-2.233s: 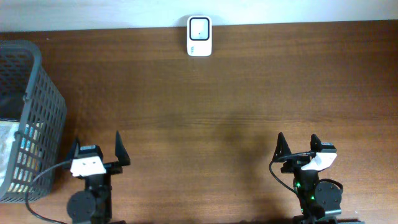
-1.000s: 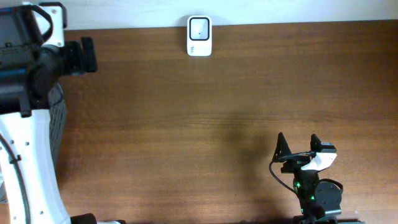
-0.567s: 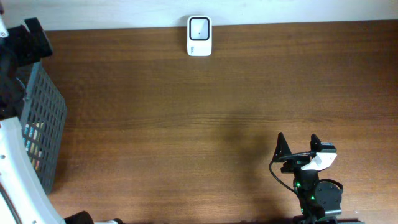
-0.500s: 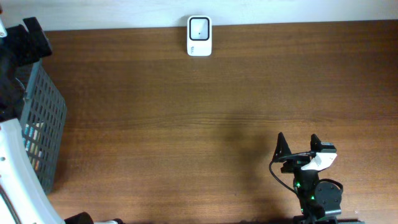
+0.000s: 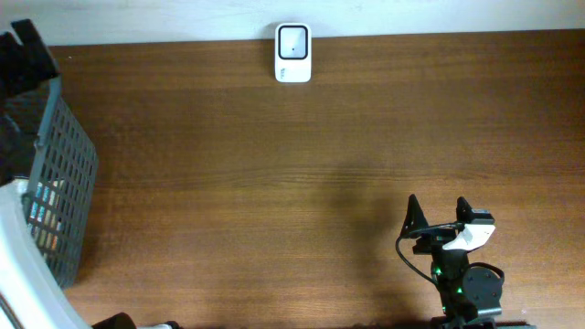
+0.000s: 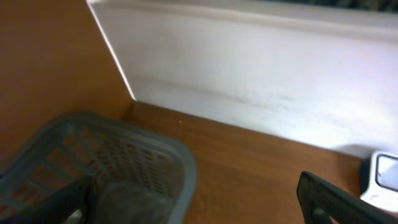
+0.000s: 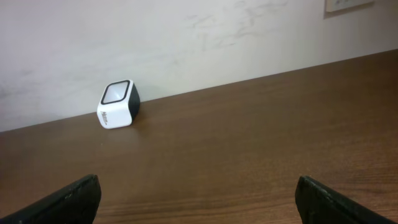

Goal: Scan the item barcode
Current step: 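Move the left gripper over the grey basket and lower inside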

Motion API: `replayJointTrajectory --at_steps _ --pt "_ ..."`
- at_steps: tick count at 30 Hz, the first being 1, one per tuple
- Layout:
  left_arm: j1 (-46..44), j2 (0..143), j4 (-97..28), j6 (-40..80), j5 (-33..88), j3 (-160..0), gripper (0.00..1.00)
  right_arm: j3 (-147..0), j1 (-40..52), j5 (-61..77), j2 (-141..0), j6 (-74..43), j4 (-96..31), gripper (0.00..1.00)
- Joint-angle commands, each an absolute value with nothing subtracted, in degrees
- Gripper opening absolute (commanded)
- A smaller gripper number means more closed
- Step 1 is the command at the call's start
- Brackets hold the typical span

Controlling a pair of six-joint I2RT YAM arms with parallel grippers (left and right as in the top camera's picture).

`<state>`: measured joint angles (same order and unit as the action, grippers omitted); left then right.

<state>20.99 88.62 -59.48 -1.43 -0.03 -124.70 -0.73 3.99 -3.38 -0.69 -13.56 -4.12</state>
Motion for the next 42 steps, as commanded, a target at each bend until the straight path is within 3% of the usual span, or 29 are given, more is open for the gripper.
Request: replayJointTrajectory --at_steps 1,14,33,42 --pt "24.0 90.1 -59.7 -0.4 -0.5 -126.2 1.0 -0.3 3.7 -3.2 -0.3 -14.0 -4.3 0.99" --pt "26.4 95.2 -62.7 0.6 -0.9 -126.1 1.0 -0.3 3.7 -3.2 -0.3 -14.0 -4.3 0.99" --pt "21.5 95.6 -63.0 -4.2 -3.5 -126.1 1.0 -0.3 3.7 -3.2 -0.3 -14.0 -4.3 0.99" --pt "21.6 96.5 -64.3 -0.8 -7.0 -126.1 0.98 -0.3 3.7 -3.2 -0.3 -14.0 -4.3 0.99"
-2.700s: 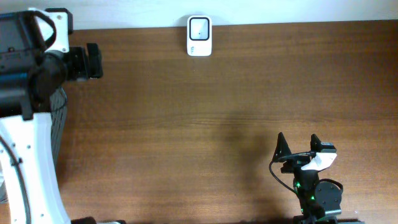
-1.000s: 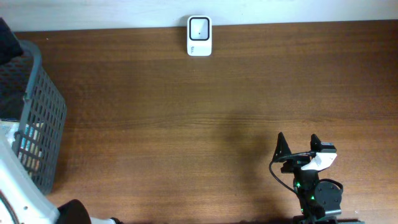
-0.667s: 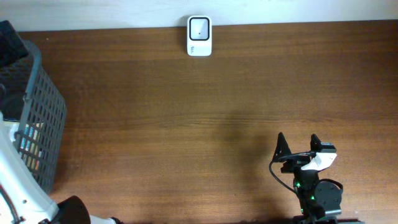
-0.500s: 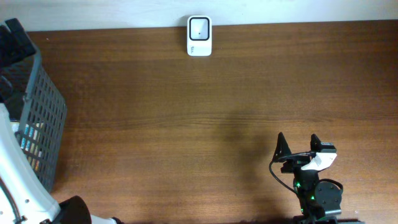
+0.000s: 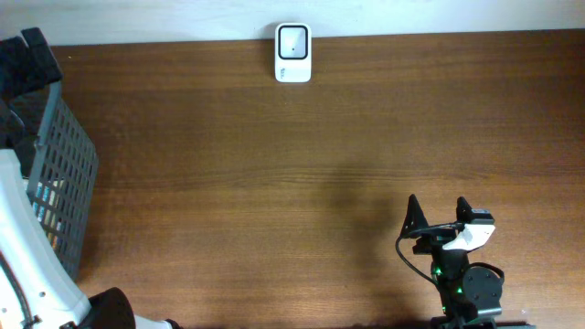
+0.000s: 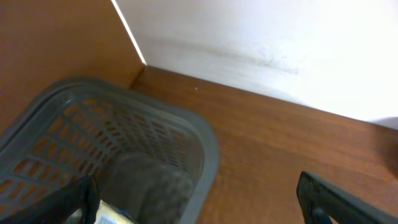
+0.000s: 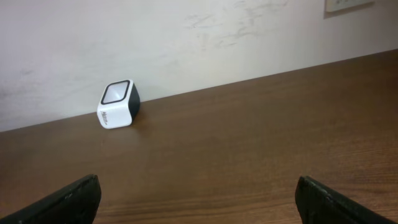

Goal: Scan the item barcode
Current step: 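Move the left gripper over the grey basket and lower inside, then grasp the white snack bag in the basket with the left gripper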

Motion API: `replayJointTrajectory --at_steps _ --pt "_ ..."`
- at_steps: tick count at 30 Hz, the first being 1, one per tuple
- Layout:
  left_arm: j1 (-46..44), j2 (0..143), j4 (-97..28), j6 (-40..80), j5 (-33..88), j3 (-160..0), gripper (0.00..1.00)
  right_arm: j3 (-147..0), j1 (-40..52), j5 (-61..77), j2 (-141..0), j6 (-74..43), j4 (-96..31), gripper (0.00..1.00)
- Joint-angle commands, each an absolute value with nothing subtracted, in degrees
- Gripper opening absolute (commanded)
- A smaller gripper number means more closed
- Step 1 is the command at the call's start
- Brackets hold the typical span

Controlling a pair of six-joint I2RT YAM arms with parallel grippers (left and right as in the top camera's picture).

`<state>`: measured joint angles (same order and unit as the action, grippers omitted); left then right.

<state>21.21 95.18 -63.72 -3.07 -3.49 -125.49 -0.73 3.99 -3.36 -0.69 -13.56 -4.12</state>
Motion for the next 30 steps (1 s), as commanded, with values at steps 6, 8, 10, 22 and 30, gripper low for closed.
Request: replayJointTrajectory --at_steps 6,8,10,22,30 --pt "26.7 99.8 -69.3 4.5 -8.4 -126.1 0.97 -0.3 3.7 -3.2 -0.3 -14.0 -4.3 0.99" --pt "29.1 101.6 -72.8 8.2 -8.3 -126.1 0.96 -0.3 3.7 -3.2 -0.3 -14.0 -4.3 0.99" --pt "31.4 102.9 -75.2 10.1 -8.2 -125.5 0.97 -0.3 3.7 -3.2 -0.3 -14.0 -4.3 0.99" --pt "39.3 103.9 -73.9 8.0 -6.5 -114.7 0.97 -0.3 3.7 -3.2 -0.3 -14.0 -4.3 0.99" --pt "39.6 103.9 -68.7 2.7 -6.5 -108.8 0.93 -0.3 3.7 -3.2 -0.3 -14.0 -4.3 0.99"
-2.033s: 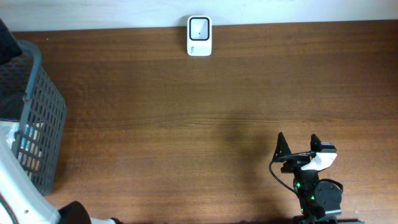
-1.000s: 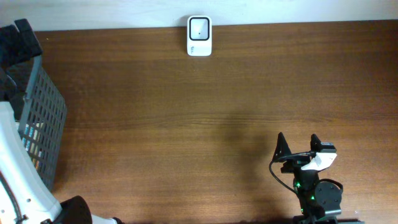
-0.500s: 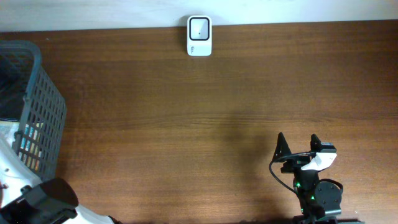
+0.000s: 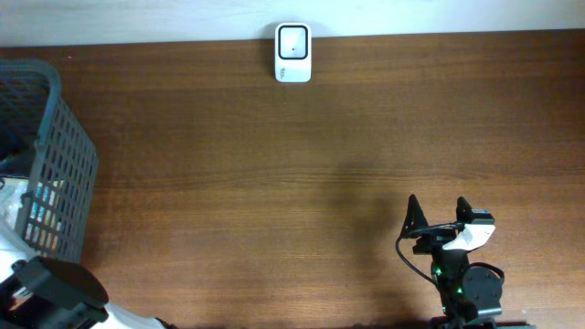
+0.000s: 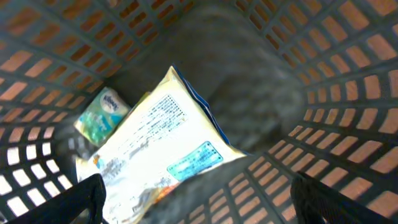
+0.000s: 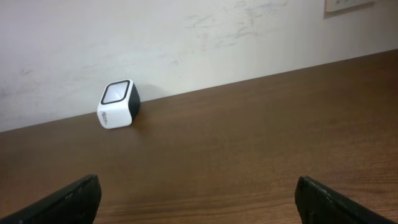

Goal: Scan the item barcode
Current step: 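Grasp the white snack bag in the basket with the left gripper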

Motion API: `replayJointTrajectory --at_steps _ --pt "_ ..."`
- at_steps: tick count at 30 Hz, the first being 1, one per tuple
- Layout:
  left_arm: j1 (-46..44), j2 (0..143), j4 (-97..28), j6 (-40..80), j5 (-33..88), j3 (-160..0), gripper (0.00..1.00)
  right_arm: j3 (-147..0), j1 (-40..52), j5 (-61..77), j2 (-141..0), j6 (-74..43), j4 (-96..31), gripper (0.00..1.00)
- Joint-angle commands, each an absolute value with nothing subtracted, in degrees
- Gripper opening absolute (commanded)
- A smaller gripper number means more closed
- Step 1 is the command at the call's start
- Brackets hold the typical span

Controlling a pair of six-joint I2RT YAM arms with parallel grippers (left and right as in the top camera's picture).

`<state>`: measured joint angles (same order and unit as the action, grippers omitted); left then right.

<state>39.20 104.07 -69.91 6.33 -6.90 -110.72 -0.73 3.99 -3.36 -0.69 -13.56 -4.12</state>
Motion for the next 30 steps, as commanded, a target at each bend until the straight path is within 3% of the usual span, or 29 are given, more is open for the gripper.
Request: replayJointTrajectory --at_steps 1,30 --pt "39.6 103.9 -67.9 1.0 -5.7 -108.1 0.93 -0.3 3.7 -3.2 -0.3 -14.0 -4.3 0.99" --pt "42.8 108.7 -67.0 -11.7 -2.9 -105.0 0.95 -0.3 3.7 -3.2 -0.3 -14.0 -4.3 0.99"
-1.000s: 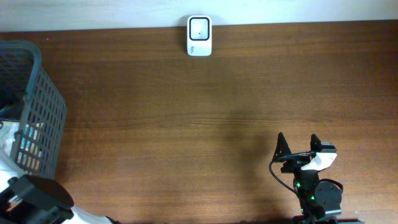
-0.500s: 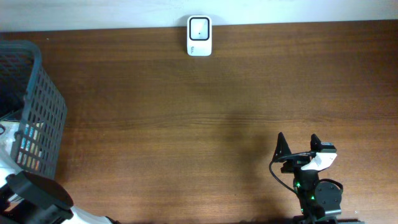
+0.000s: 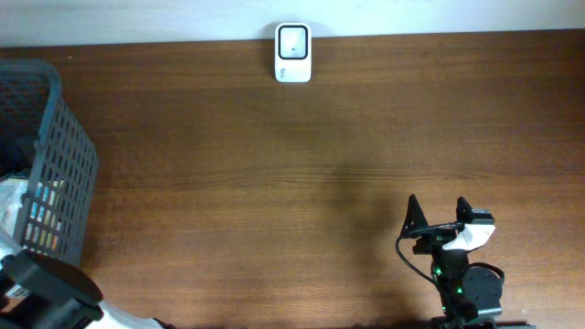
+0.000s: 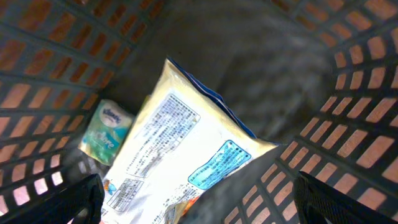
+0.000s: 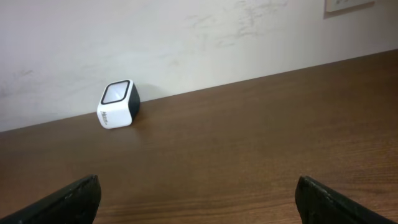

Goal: Scan the item barcode
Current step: 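Grasp the white snack bag in the basket with the left gripper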

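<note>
A white and yellow printed snack packet (image 4: 180, 155) lies in the grey mesh basket (image 3: 55, 155) at the table's left edge, beside a small green tissue pack (image 4: 107, 133). My left gripper (image 4: 199, 208) hangs open just above the packet, inside the basket. The white barcode scanner (image 3: 293, 52) stands at the far edge of the table and shows again as the scanner (image 5: 118, 103). At the front right my right gripper (image 3: 439, 213) rests open and holds nothing; its fingers frame the right gripper (image 5: 199, 199) view.
A pale wall (image 5: 186, 37) runs behind the brown table (image 3: 320, 174). The basket's mesh walls (image 4: 348, 106) close round my left gripper on all sides. The left arm's base (image 3: 46, 292) shows at the lower left.
My left gripper is slightly lower in the basket, so the packet fills more of its view. It remains open. The right arm has not moved.
My left gripper first hung open above the basket's rim, looking toward the wall. It was then over the basket's mouth with the packet just visible. Later it was inside the basket above the packet, and now closer. The right arm stayed parked throughout.
</note>
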Motion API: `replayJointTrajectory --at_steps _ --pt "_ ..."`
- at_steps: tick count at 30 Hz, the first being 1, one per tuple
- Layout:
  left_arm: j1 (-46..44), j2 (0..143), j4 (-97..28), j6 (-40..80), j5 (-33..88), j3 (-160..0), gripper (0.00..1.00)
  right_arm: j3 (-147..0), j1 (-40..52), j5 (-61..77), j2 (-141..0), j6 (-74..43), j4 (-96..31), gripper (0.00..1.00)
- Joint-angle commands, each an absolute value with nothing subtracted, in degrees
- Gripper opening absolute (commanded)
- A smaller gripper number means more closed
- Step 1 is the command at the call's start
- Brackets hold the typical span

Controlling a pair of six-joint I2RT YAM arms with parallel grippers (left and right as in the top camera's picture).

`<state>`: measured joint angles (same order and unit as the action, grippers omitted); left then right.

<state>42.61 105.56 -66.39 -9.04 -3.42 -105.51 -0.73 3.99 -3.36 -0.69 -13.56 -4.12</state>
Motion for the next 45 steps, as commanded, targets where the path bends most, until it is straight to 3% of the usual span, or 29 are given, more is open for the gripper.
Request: replayJointTrajectory --at_steps 1,6,22,24,36,45 --pt "43.0 109.4 -66.9 -11.7 -3.0 -105.0 0.94 -0.3 3.7 -3.2 -0.3 -14.0 -4.3 0.99" --pt "43.7 112.6 -65.1 -17.4 -3.0 -105.0 1.0 -0.3 3.7 -3.2 -0.3 -14.0 -4.3 0.99" --pt "44.1 121.5 -65.6 -20.5 -5.6 -104.9 1.0 -0.3 3.7 -3.2 -0.3 -14.0 -4.3 0.99" --pt "44.1 122.2 -65.8 -20.5 -5.4 -104.7 0.95 -0.3 3.7 -3.2 -0.3 -14.0 -4.3 0.99" --pt "44.1 118.7 -68.0 -20.4 -5.2 -114.0 0.99 -0.3 3.7 -3.2 -0.3 -14.0 -4.3 0.99" --pt "45.6 118.2 -70.4 -20.5 -5.9 -105.7 0.99 -0.3 3.7 -3.2 -0.3 -14.0 -4.3 0.99"
